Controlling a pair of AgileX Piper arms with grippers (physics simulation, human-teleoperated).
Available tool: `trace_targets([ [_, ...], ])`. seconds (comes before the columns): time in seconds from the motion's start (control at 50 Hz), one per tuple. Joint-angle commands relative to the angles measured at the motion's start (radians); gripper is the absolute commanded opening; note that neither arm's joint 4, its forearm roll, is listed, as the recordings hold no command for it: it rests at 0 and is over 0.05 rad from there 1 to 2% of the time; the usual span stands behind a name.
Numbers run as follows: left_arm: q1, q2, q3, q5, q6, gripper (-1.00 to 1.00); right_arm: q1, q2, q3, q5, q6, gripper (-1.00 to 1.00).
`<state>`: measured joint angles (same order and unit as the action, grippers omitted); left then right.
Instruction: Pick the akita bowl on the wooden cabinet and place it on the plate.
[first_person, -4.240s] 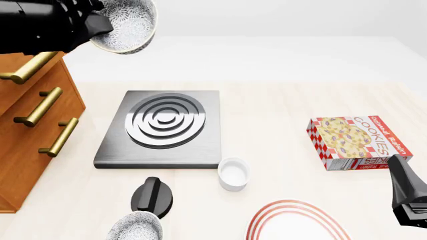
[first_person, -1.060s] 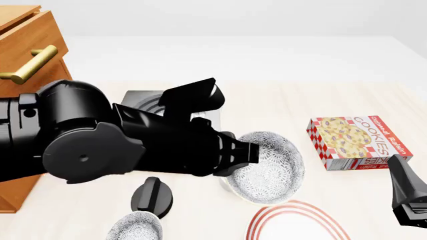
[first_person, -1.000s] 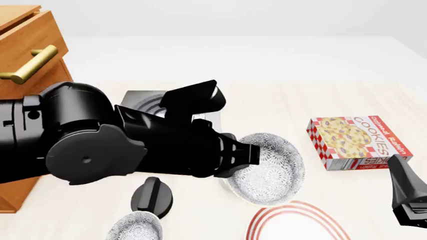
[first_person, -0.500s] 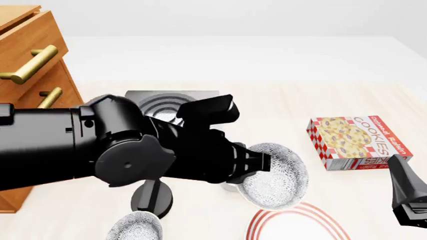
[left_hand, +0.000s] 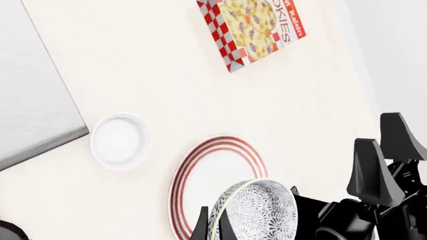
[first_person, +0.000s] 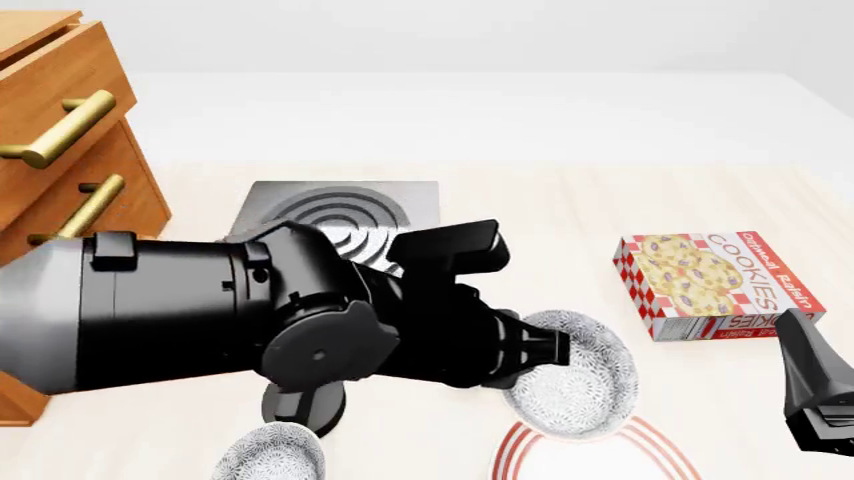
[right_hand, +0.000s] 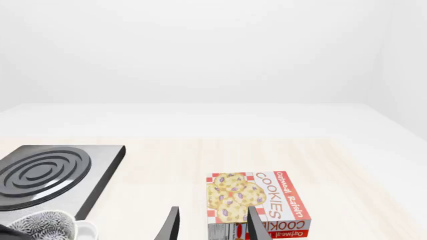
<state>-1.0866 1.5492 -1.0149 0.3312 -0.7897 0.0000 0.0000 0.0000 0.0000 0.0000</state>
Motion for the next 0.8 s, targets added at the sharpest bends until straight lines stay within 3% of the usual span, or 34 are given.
trace_targets([
  [0.02, -0.010, 0.043, -0.012, -0.025, -0.009, -1.00, 0.000, 0.000, 0.000, 0.000, 0.000, 1.00],
  [0.8, -0.024, 0.152, -0.029, -0.077, -0.036, -1.00, 0.000, 0.000, 0.000, 0.000, 0.000, 1.00],
])
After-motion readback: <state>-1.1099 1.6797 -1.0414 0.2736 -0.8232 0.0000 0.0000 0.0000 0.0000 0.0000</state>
